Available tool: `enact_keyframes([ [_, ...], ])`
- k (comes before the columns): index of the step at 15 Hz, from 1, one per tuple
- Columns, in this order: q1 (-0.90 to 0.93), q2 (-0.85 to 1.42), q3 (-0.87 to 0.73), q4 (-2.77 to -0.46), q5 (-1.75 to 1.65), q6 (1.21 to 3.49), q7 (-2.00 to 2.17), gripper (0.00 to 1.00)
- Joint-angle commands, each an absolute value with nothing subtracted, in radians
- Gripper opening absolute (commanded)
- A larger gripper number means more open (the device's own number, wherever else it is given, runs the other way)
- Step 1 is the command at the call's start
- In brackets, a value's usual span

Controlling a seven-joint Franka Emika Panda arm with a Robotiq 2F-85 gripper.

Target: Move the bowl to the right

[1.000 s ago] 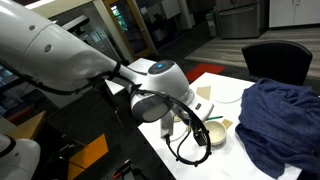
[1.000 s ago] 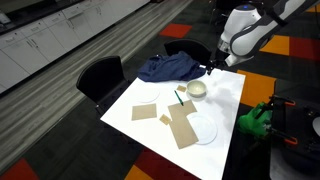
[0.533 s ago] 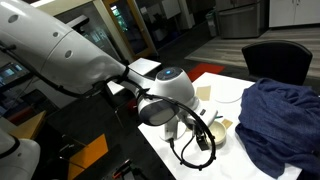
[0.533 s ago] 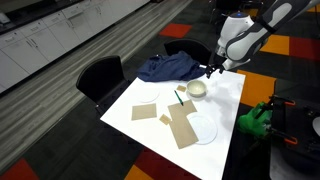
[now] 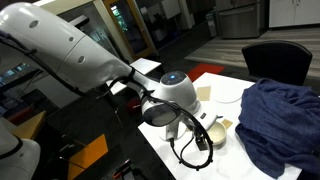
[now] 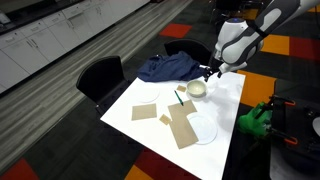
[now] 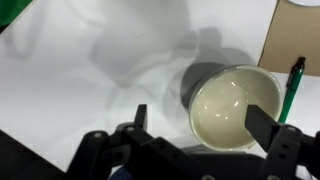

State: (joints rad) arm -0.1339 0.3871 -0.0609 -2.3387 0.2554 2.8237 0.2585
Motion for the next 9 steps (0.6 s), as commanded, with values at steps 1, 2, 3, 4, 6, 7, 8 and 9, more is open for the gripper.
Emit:
enact_keyframes([
  [1,-0.147,0.476,-0.025,-2.274,0.323,2.876,0.243,1.0],
  [2,-0.147,0.5,-0.018,-2.258,0.333,2.896,0.244,1.0],
  [3,-0.145,0.521,-0.014,-2.245,0.339,2.917,0.249,1.0],
  [4,-0.149,0.541,-0.006,-2.232,0.344,2.937,0.244,1.0],
  [6,-0.158,0.574,0.011,-2.204,0.346,2.958,0.239,1.0],
  [7,-0.165,0.588,0.018,-2.19,0.347,2.956,0.238,1.0],
  [8,-0.186,0.6,0.039,-2.175,0.353,2.947,0.223,1.0],
  [9,-0.204,0.61,0.057,-2.163,0.361,2.941,0.213,1.0],
])
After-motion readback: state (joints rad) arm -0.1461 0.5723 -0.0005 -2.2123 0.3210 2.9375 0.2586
